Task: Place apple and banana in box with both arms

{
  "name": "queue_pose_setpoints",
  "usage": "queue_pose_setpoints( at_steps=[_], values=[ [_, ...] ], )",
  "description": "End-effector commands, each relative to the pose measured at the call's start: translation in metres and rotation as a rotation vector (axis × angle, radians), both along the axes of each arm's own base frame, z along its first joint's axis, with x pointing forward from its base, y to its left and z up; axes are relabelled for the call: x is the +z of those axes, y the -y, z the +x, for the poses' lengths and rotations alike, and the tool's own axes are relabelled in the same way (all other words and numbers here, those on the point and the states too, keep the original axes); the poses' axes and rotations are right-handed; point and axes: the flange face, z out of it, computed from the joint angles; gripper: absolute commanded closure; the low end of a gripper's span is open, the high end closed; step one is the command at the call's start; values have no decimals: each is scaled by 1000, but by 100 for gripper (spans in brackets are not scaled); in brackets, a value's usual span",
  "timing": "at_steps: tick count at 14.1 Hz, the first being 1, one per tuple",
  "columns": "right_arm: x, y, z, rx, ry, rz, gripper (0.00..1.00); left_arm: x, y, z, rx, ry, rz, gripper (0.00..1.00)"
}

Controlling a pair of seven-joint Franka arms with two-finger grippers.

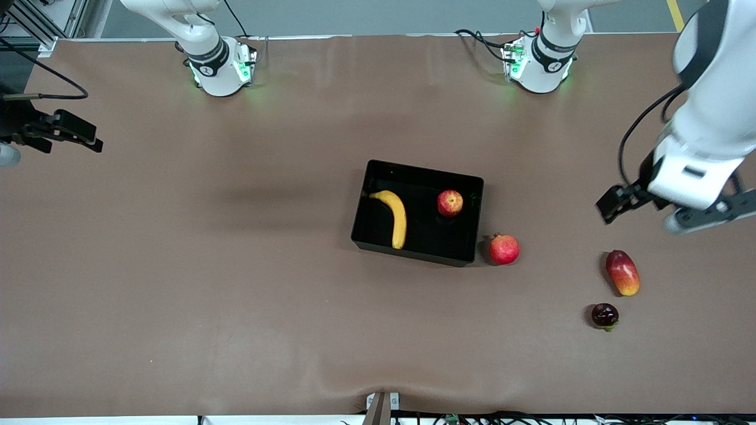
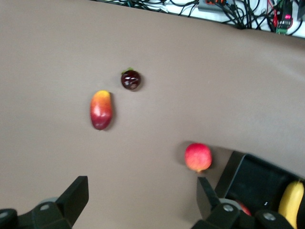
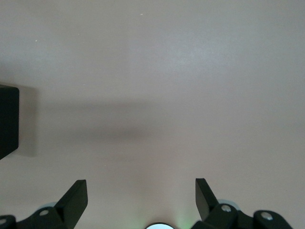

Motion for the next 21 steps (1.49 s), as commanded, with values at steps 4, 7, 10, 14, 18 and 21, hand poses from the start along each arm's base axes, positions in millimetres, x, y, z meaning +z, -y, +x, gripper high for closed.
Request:
queue_pose_setpoints(
  at_steps=[4,7,10,14,18,21],
  values=[
    [7,4,-9,-19,-15,11,0,33,-54,-55,-100,-83,-63,0],
    [7,2,-7,-15,-7,7,0,40,-55,-77,-109,-117,-57,0],
    [5,2,-9,-11,-22,5,0,48,-51,-93,-113,-130,-87,0],
    [0,5,-9,-16,-38,-4,0,51,-44,-106,-128,-131,-94,0],
    [-6,8,-9,-23,-50,-4,0,51,-48,-102,-115,-144,-97,0],
    [-6,8,-8,-23,-43,-4,0,45,-47,-87,-119,-152,-93,0]
  ],
)
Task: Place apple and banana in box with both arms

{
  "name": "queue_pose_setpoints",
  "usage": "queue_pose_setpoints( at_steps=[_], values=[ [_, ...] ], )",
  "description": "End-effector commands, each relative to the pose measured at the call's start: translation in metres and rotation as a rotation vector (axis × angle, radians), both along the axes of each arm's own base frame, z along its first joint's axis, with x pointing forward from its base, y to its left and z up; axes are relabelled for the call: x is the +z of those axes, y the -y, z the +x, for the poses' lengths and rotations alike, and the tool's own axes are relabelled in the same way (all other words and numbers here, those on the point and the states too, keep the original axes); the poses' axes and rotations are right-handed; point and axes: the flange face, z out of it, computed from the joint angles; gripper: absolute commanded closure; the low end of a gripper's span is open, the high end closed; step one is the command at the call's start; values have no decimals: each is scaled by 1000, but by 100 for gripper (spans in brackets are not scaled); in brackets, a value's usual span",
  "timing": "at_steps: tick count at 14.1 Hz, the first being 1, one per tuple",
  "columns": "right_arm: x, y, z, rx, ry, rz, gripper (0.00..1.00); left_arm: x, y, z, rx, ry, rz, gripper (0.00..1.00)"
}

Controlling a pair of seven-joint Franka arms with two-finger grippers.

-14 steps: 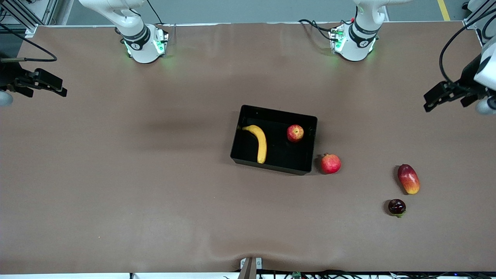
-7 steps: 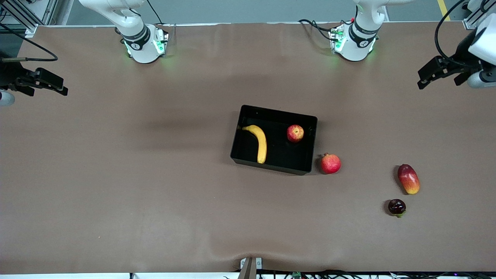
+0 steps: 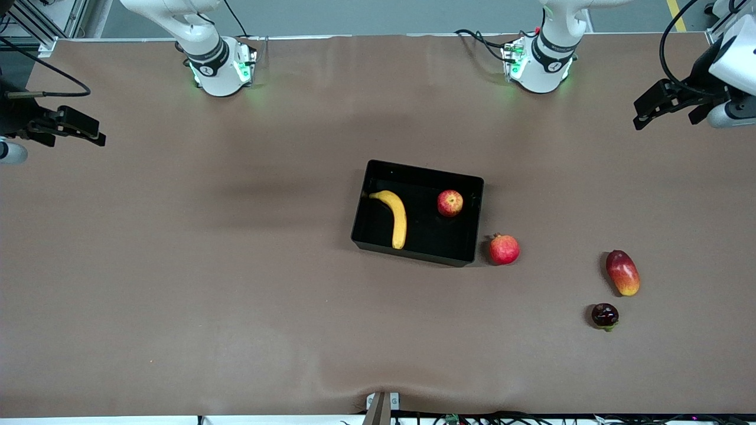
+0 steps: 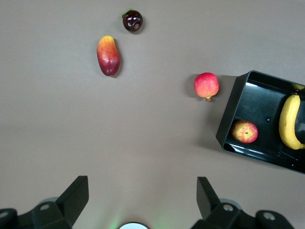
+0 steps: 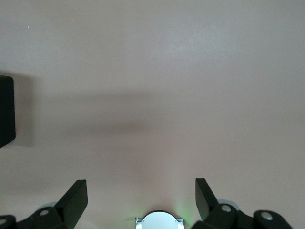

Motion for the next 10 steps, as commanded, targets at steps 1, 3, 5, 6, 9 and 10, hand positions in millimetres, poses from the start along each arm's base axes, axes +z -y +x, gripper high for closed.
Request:
queue_pose_setpoints(
  at_steps=[1,3,5,6,9,10],
  values=[
    [3,2,-3,-13,13,-4,0,0,3,11,-13,-7,-12,0],
    [3,2,-4,-13,10,-4,0,-4,6,15,-23,-15,-11,0],
    [4,3,-6,-14,7,-4,0,-8,8,16,-28,-21,-13,0],
    [4,4,-6,-15,6,-4,0,-8,8,17,-26,-21,-13,0],
    [4,5,-6,-17,7,-4,0,-13,6,22,-19,-30,-11,0],
    [4,4,-6,-16,9,-4,0,-13,4,22,-19,-31,-15,0]
  ],
)
